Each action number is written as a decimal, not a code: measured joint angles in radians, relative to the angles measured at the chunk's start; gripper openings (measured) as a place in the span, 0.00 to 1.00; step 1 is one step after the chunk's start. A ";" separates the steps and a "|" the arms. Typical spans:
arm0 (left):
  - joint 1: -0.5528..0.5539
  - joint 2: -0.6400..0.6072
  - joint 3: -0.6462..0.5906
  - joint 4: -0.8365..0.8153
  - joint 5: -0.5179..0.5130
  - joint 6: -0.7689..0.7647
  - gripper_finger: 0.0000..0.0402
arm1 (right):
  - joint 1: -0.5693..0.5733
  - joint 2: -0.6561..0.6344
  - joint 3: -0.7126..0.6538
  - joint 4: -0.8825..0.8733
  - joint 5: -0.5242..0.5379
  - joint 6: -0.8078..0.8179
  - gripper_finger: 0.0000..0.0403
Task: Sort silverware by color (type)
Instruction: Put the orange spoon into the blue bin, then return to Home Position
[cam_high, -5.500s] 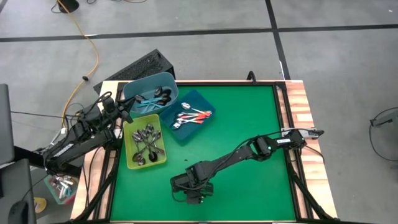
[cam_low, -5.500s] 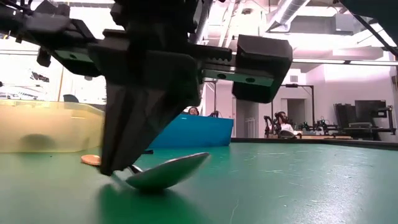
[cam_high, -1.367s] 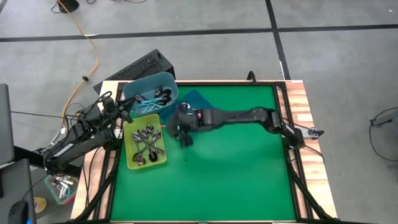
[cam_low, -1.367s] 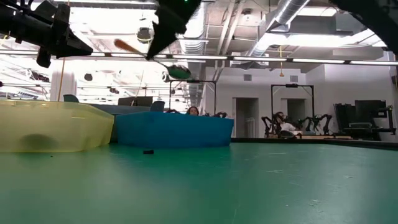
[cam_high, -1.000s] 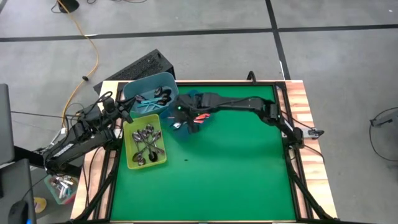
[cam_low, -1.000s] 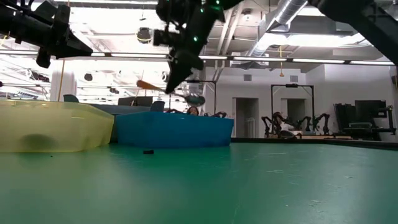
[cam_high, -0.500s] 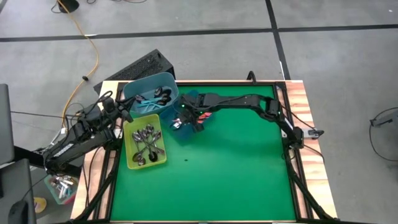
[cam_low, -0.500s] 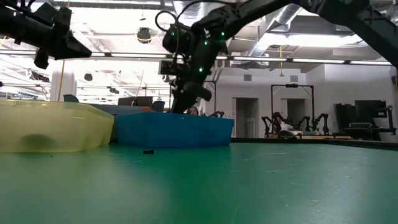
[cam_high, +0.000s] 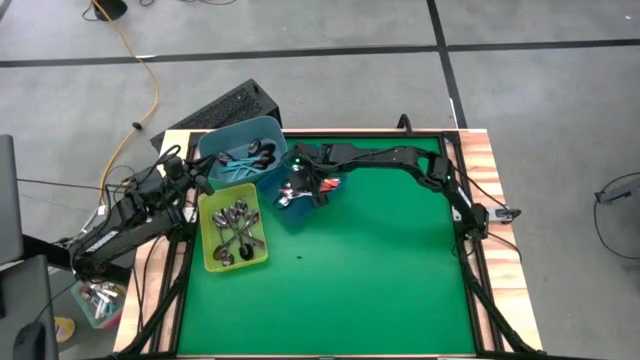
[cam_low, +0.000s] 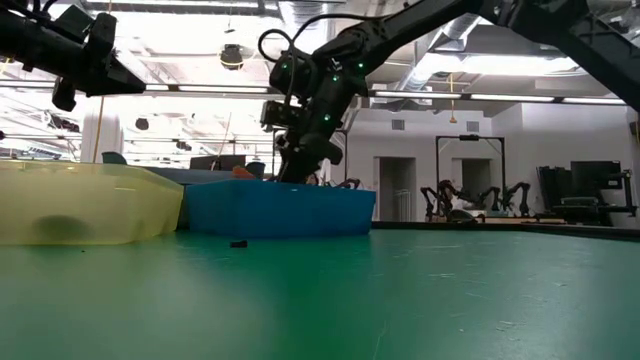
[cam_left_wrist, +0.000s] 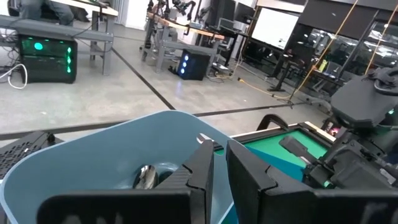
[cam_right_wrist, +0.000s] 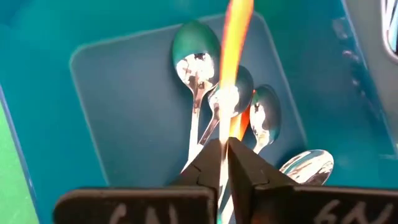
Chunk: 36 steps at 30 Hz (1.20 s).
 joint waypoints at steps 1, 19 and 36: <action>0.000 0.000 0.000 0.000 0.000 0.000 0.07 | -0.003 0.000 0.000 -0.001 -0.001 0.000 0.09; 0.000 0.000 0.000 0.019 -0.024 -0.070 0.07 | 0.026 -0.010 0.181 -0.160 0.000 0.083 0.25; -0.003 0.000 0.000 0.141 0.124 -0.044 0.07 | 0.027 -0.295 0.275 -0.270 -0.379 0.305 0.25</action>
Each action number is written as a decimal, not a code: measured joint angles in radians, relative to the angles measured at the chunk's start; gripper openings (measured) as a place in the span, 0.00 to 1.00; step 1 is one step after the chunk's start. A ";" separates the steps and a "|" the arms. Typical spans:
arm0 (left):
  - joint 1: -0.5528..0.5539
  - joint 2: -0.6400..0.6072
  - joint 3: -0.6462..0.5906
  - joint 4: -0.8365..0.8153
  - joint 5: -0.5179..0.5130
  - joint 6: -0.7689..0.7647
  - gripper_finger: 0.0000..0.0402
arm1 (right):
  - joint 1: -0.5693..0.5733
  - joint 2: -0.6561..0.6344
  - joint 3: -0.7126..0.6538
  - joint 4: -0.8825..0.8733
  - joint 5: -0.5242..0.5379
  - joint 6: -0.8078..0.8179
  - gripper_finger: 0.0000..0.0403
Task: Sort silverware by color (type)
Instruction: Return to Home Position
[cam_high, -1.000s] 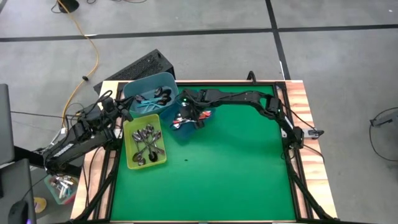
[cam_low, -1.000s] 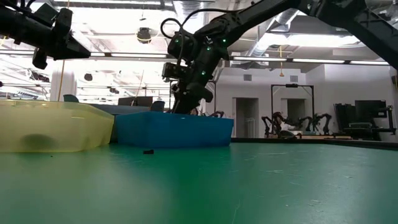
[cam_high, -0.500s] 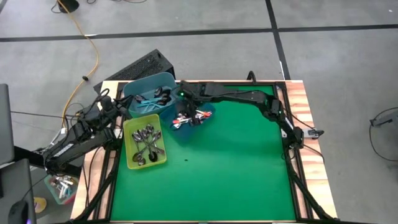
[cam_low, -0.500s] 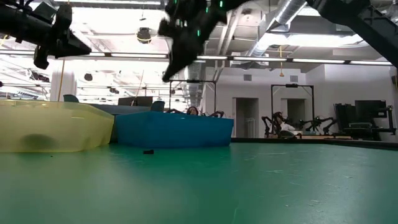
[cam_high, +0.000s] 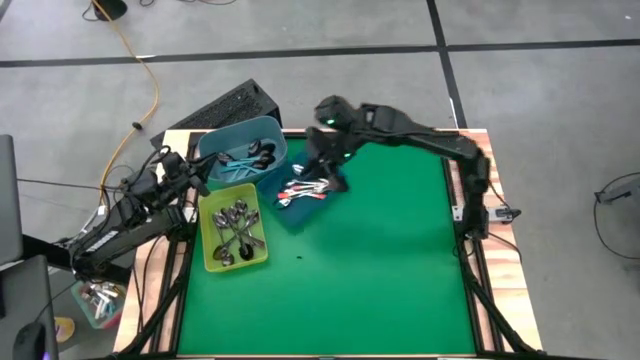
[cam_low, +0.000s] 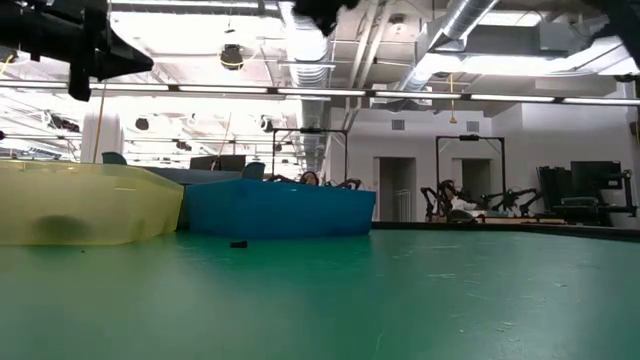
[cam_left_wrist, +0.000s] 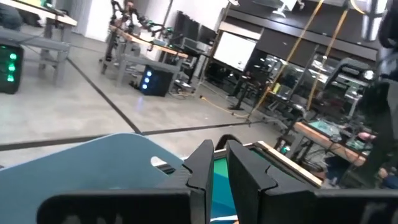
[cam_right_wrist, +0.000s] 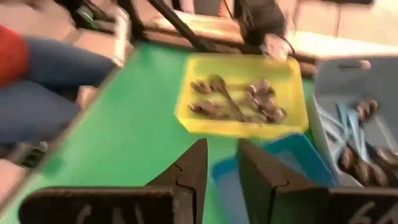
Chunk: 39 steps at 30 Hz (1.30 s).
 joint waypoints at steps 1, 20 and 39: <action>-0.001 0.000 0.000 0.001 0.011 0.001 0.07 | -0.010 -0.032 -0.030 -0.005 -0.026 0.010 0.25; -0.110 0.000 0.000 0.089 0.057 0.059 0.07 | -0.028 -0.895 -1.354 1.180 0.155 0.447 0.25; -0.138 0.000 0.000 0.099 0.112 0.138 0.07 | -0.186 -1.779 -1.599 0.961 0.354 0.557 0.25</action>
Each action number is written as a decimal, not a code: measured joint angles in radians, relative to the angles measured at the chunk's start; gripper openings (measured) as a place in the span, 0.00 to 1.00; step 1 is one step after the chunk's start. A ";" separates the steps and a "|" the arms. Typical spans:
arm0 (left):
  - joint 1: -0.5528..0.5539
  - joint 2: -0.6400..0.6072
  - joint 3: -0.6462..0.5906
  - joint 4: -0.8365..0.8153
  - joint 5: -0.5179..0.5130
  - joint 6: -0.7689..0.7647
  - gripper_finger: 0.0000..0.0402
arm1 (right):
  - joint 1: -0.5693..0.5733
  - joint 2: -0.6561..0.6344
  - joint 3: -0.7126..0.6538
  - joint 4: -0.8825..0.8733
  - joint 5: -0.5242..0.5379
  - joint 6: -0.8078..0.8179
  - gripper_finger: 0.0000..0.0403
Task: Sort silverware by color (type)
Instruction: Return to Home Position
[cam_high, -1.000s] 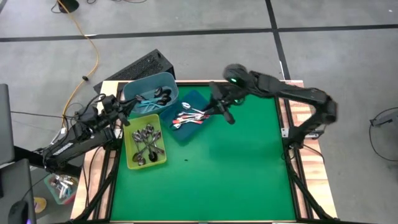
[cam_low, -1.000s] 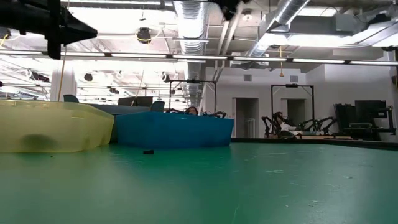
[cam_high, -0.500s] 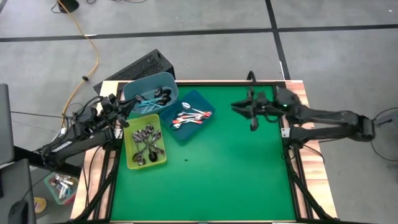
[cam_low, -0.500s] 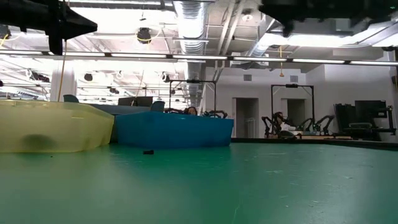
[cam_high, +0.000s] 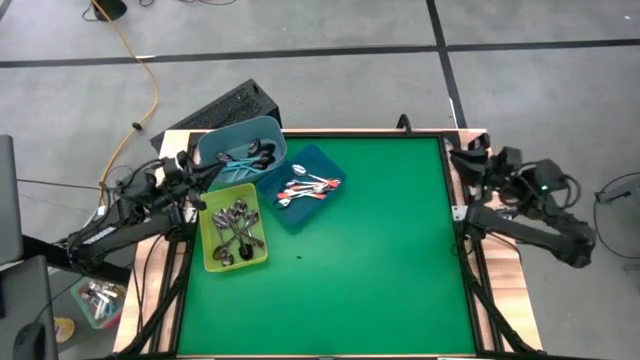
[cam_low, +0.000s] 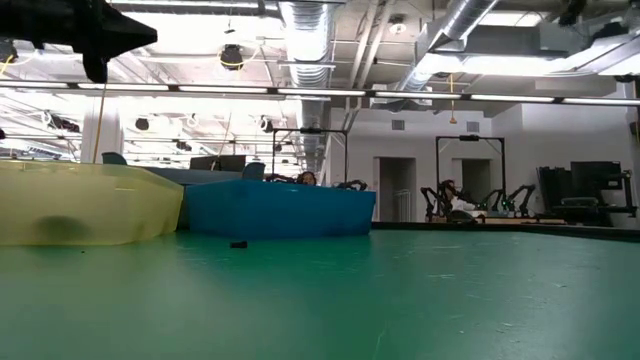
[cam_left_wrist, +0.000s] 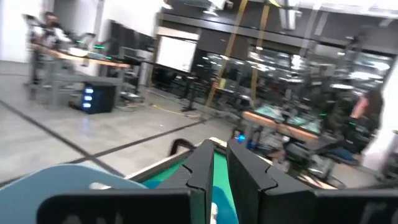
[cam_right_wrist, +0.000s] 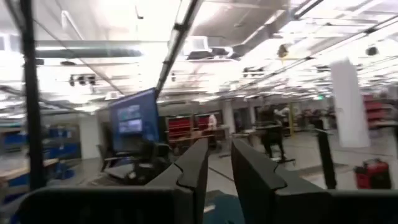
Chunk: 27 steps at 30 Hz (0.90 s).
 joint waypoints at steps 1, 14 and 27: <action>0.000 0.000 0.000 0.002 0.024 0.000 0.07 | 0.001 -0.029 -0.029 0.011 0.020 0.007 0.25; 0.000 0.000 -0.003 0.009 0.104 0.017 0.07 | 0.002 -0.123 -0.546 0.552 0.052 0.089 0.25; -0.076 0.000 -0.343 0.356 0.080 -0.099 0.07 | 0.002 -0.120 -0.547 0.218 0.057 0.147 0.25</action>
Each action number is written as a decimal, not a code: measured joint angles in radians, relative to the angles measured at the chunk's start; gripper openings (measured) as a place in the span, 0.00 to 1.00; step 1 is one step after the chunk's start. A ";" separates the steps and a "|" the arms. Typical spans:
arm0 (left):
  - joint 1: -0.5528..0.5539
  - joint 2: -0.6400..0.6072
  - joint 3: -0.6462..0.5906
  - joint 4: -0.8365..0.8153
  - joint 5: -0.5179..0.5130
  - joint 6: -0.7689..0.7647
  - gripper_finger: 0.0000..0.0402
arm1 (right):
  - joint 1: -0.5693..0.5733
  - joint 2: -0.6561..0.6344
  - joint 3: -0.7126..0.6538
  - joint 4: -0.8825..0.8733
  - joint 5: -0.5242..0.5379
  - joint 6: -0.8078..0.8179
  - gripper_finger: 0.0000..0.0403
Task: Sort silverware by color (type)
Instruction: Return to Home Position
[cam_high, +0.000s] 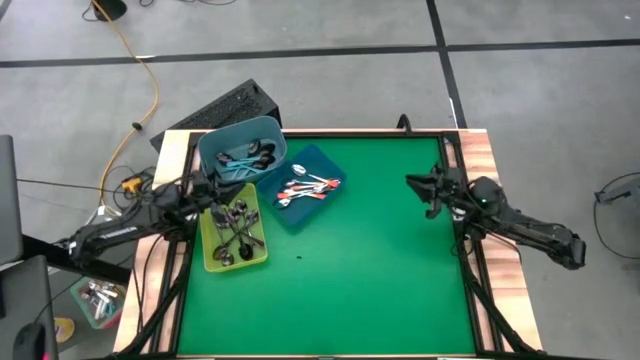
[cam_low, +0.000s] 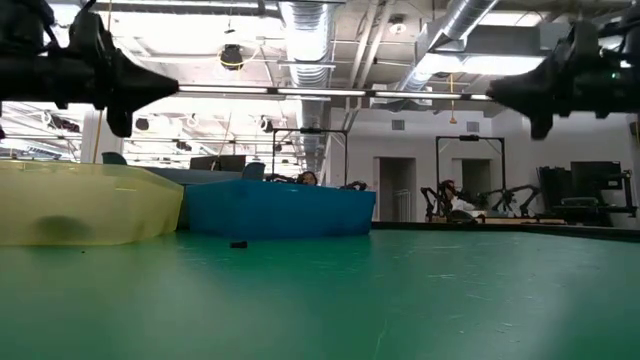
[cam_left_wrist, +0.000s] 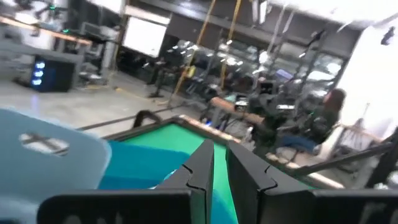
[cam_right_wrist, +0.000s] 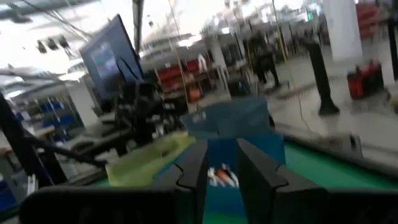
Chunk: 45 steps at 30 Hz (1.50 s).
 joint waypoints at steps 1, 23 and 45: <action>-0.020 0.002 0.000 -0.021 -0.029 0.010 0.07 | 0.000 0.000 0.000 -0.035 0.000 0.012 0.25; -0.207 0.000 0.000 -0.074 -0.241 0.137 0.07 | 0.000 0.006 0.000 -0.221 -0.002 0.023 0.25; -0.206 0.000 -0.001 -0.073 -0.240 0.129 0.07 | 0.000 0.006 0.000 -0.225 -0.003 0.022 0.25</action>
